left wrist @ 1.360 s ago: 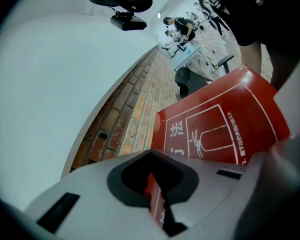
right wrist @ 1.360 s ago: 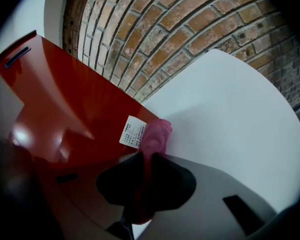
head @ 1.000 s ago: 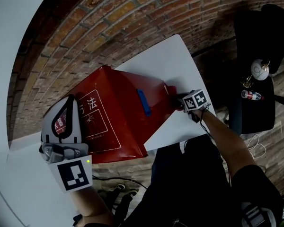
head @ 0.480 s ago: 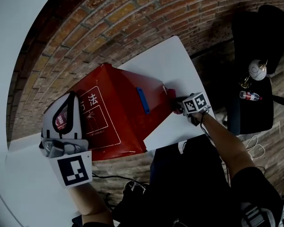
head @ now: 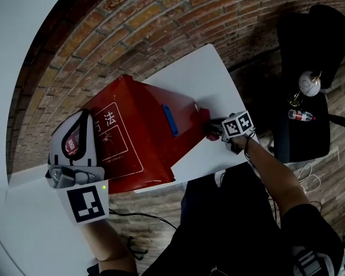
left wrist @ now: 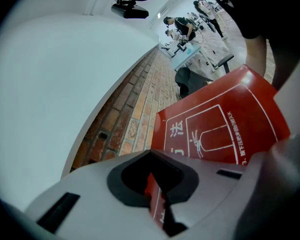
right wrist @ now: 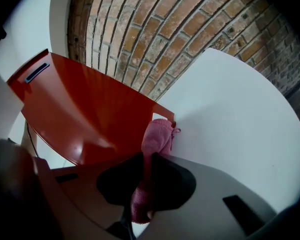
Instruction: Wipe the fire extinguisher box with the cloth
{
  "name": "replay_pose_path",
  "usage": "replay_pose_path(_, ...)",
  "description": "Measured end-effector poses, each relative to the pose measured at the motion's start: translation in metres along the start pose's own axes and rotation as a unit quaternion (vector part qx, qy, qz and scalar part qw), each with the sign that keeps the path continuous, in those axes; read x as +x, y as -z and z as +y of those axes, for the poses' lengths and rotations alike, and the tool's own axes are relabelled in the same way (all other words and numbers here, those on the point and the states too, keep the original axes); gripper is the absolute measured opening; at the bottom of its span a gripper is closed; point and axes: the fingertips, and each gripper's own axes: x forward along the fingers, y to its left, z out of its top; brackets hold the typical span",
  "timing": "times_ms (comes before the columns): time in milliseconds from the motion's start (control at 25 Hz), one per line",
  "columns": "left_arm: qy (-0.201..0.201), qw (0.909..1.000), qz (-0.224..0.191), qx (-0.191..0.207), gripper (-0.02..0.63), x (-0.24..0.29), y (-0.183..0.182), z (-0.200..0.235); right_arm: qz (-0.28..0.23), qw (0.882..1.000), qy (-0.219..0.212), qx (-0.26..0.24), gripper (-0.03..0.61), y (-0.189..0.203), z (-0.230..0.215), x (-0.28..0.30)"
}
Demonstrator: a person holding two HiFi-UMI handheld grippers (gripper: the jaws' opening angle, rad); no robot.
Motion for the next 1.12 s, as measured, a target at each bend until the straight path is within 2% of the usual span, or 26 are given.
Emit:
replay_pose_path(560,0.000,1.0000,0.001,0.001,0.020,0.000,0.000,0.000,0.013,0.999,-0.033,0.012,0.061,-0.012,0.026,-0.010)
replay_pose_path(1120,-0.001,1.0000,-0.001,0.002,0.020,0.000,-0.001,0.000,0.002,0.996,-0.076,0.048,0.060,-0.024,0.053,-0.023)
